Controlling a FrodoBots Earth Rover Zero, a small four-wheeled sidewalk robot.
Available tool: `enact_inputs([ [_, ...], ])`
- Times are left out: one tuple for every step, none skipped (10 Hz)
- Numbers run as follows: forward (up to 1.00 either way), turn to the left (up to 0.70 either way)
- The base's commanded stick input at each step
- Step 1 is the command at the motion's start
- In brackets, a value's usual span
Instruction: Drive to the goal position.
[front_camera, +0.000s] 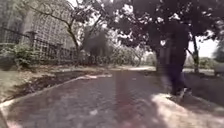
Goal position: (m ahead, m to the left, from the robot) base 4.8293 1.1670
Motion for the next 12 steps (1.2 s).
enact_inputs([
  [0.70,0.00],
  [0.70,0.00],
  [0.70,0.00],
  [0.70,0.00],
  [0.70,0.00],
  [0.70,0.00],
  [0.70,0.00],
  [0.70,0.00],
  [0.70,0.00],
  [0.70,0.00],
  [0.70,0.00],
  [0.70,0.00],
])
